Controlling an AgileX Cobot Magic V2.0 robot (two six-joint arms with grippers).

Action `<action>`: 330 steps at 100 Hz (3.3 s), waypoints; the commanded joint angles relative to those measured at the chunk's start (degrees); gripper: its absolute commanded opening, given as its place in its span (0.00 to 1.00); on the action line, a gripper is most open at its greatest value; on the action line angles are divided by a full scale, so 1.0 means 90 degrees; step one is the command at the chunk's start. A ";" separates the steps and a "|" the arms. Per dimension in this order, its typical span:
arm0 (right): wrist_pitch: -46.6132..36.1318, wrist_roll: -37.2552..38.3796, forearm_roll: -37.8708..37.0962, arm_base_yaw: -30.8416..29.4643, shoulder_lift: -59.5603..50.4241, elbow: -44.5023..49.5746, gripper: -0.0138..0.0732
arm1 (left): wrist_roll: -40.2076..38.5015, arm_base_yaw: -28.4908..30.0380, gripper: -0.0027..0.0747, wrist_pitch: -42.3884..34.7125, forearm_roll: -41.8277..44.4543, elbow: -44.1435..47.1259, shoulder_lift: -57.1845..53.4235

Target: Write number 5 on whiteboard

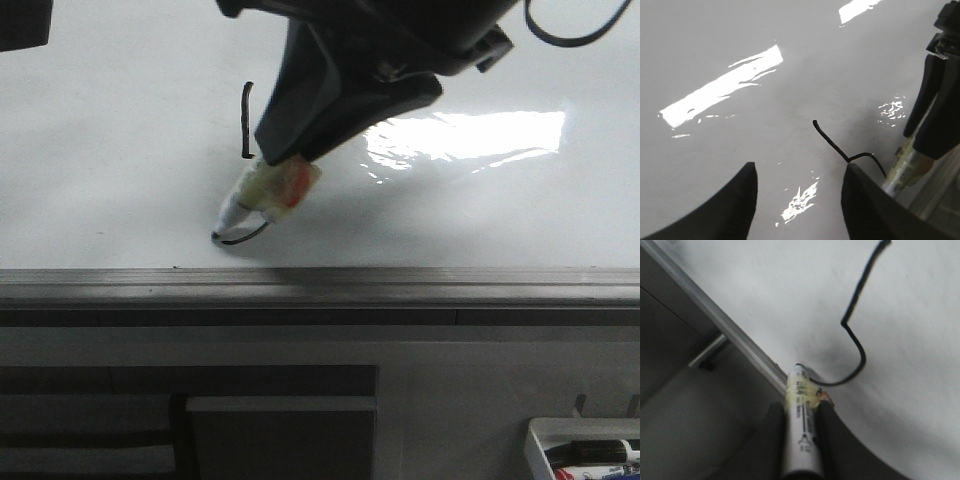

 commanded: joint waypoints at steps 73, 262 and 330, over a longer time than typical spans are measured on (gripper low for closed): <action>-0.0821 -0.0067 -0.0353 -0.0626 -0.0481 -0.0686 0.09 | -0.0068 0.0014 0.48 -0.0395 -0.0183 -0.0174 -0.0052; 0.1039 -0.0460 -0.0414 0.0478 -0.0974 -0.0675 0.09 | -0.0009 -0.0794 0.42 -0.2042 0.1194 -0.0753 0.2260; 0.0613 -0.0460 -0.0637 0.0478 -0.0974 -0.0675 0.42 | -0.0662 -0.0845 0.01 -0.2086 0.1439 -0.0753 0.2353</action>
